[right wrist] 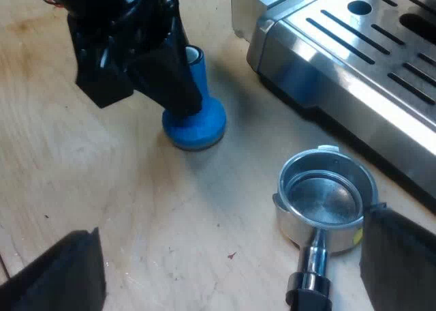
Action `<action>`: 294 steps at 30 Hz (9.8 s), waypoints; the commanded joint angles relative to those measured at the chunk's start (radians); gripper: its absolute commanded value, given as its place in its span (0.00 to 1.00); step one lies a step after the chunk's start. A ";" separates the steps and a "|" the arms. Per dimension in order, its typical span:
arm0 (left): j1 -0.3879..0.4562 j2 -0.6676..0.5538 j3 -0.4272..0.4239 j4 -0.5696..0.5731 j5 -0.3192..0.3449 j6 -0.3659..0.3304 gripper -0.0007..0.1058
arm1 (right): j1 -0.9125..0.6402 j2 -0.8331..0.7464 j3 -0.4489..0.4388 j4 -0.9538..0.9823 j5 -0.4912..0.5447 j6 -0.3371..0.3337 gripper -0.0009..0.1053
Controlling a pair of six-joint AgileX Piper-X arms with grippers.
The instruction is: Grind coffee beans and then tamp
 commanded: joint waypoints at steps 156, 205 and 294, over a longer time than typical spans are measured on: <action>-0.307 0.233 -0.331 0.051 0.045 0.061 0.01 | -0.002 -0.254 0.189 -0.048 0.148 0.083 0.73; -0.307 0.337 -0.328 0.028 0.052 0.059 0.01 | -0.002 -0.254 0.189 -0.048 0.148 0.103 0.73; -0.237 -0.078 -0.309 0.167 -0.001 0.030 0.01 | -0.002 -0.254 0.189 -0.096 0.056 0.075 0.73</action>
